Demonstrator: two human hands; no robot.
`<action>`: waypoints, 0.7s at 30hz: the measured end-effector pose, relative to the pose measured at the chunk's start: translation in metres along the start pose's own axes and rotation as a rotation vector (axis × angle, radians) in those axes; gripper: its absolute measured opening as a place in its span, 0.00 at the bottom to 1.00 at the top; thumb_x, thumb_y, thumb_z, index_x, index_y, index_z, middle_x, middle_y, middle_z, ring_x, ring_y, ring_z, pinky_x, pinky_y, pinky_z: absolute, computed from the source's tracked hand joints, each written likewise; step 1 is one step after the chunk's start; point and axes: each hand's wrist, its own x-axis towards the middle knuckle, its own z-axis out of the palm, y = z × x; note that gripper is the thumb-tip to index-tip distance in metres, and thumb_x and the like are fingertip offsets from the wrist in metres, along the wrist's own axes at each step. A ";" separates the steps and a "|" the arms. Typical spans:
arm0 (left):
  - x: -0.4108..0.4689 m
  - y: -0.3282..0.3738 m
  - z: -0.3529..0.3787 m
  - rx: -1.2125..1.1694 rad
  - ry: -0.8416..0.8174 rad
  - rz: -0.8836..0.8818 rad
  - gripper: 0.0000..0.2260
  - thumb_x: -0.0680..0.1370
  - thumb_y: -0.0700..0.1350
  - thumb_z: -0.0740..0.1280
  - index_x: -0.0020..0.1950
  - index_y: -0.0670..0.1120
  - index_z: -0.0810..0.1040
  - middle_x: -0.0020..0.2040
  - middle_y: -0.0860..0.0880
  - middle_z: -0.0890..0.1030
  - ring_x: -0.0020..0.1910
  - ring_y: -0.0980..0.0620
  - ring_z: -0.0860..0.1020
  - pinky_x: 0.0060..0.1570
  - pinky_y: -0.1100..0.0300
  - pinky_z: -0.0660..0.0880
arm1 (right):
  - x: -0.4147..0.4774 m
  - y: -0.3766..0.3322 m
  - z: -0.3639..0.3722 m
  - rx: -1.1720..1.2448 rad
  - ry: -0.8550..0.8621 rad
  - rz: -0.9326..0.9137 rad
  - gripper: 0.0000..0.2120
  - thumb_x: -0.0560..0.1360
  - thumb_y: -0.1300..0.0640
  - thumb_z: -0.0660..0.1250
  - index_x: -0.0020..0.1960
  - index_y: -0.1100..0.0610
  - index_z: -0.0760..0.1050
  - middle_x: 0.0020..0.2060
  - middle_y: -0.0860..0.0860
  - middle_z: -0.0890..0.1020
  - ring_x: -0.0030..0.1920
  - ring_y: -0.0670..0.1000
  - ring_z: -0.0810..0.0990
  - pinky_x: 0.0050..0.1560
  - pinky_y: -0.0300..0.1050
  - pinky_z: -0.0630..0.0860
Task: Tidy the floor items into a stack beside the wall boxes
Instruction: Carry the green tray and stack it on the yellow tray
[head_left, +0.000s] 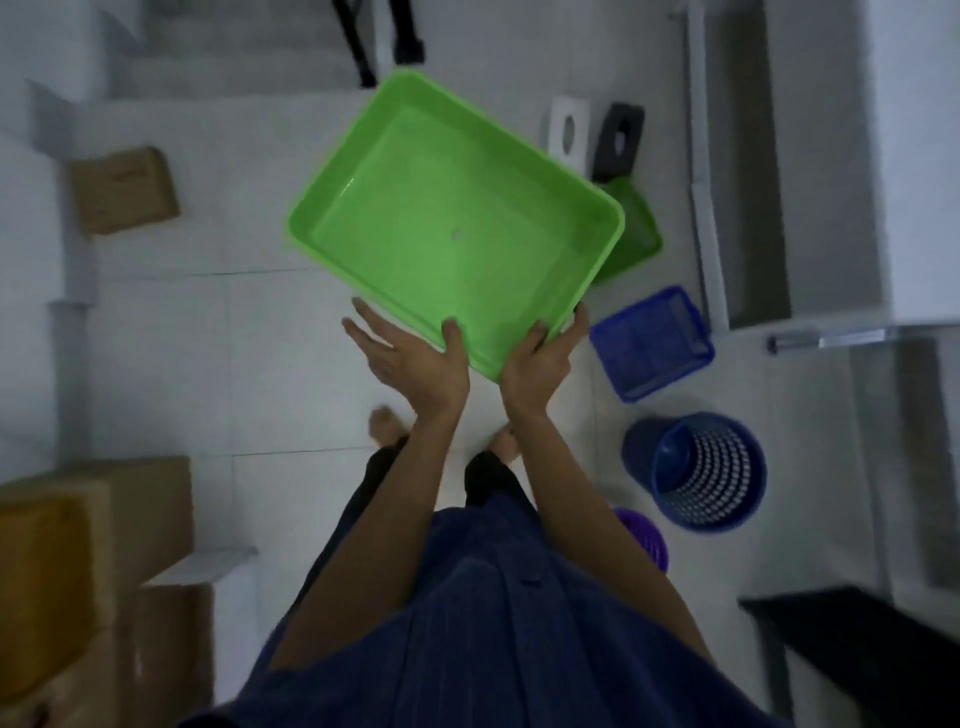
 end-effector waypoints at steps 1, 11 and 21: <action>0.005 0.001 -0.017 -0.139 0.035 -0.039 0.44 0.76 0.46 0.70 0.82 0.42 0.45 0.80 0.36 0.54 0.75 0.36 0.63 0.73 0.43 0.64 | -0.018 -0.018 0.011 0.006 -0.034 -0.037 0.22 0.83 0.60 0.57 0.77 0.57 0.60 0.40 0.36 0.75 0.30 0.39 0.71 0.29 0.28 0.63; 0.125 -0.109 -0.251 -0.217 0.302 -0.056 0.31 0.81 0.37 0.60 0.82 0.42 0.51 0.54 0.36 0.82 0.42 0.41 0.79 0.48 0.49 0.78 | -0.148 -0.127 0.124 -0.058 -0.464 -0.409 0.38 0.78 0.58 0.69 0.80 0.63 0.51 0.75 0.60 0.64 0.74 0.51 0.65 0.74 0.40 0.63; 0.156 -0.277 -0.433 -0.307 0.601 -0.362 0.29 0.83 0.41 0.60 0.83 0.50 0.54 0.69 0.41 0.76 0.59 0.38 0.79 0.57 0.47 0.75 | -0.319 -0.167 0.270 -0.422 -1.048 -0.818 0.16 0.81 0.65 0.58 0.68 0.61 0.72 0.42 0.59 0.81 0.40 0.56 0.76 0.37 0.43 0.59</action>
